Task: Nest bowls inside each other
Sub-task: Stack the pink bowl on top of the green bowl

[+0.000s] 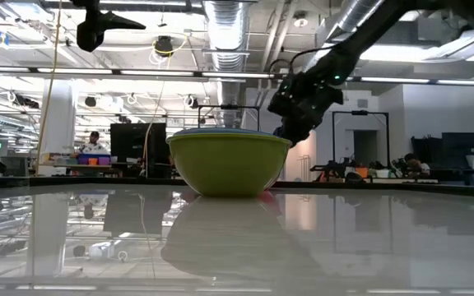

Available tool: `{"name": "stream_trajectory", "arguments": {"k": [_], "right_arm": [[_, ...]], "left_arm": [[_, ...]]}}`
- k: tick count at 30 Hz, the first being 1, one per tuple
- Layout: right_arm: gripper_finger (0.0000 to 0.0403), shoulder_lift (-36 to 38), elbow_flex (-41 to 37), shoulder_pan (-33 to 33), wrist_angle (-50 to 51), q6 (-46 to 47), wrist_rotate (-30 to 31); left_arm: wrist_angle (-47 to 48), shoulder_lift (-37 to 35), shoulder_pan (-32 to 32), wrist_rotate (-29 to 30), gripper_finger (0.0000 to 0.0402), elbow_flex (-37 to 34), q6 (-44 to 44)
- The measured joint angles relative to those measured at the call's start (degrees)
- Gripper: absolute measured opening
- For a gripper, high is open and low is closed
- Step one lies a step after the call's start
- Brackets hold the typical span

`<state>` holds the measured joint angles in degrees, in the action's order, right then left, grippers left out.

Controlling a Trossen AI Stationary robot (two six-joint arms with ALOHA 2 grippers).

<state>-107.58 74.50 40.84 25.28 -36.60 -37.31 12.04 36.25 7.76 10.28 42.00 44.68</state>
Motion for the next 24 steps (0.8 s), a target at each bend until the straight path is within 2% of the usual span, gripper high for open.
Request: {"name": "stream_trajectory", "arguments": {"k": [7, 13, 16, 19, 24], "right_arm": [[0.0173, -6.42, 7.54, -0.97, 14.25, -8.69, 1.86], [0.0173, -8.20, 7.70, -1.91, 14.70, -9.49, 5.99], [0.0170, -8.10, 7.72, -3.04, 12.64, -8.35, 11.26], [0.0146, -8.10, 7.72, -3.89, 11.39, -5.95, 14.52], [0.0055, -8.02, 8.11, -5.20, 10.96, -2.32, 14.91]], "left_arm": [[0.01, 0.00, -2.94, 3.44, 0.0216, 0.00, 0.88], [0.03, 0.02, -4.84, 6.99, 0.0216, 0.00, 0.86], [0.05, 0.02, -5.33, 8.02, 0.0216, 0.00, 0.85], [0.05, 0.02, -5.55, 8.54, 0.0216, 0.02, 0.47], [0.03, 0.13, -5.57, 9.49, 0.0216, 0.02, 0.53]]}}
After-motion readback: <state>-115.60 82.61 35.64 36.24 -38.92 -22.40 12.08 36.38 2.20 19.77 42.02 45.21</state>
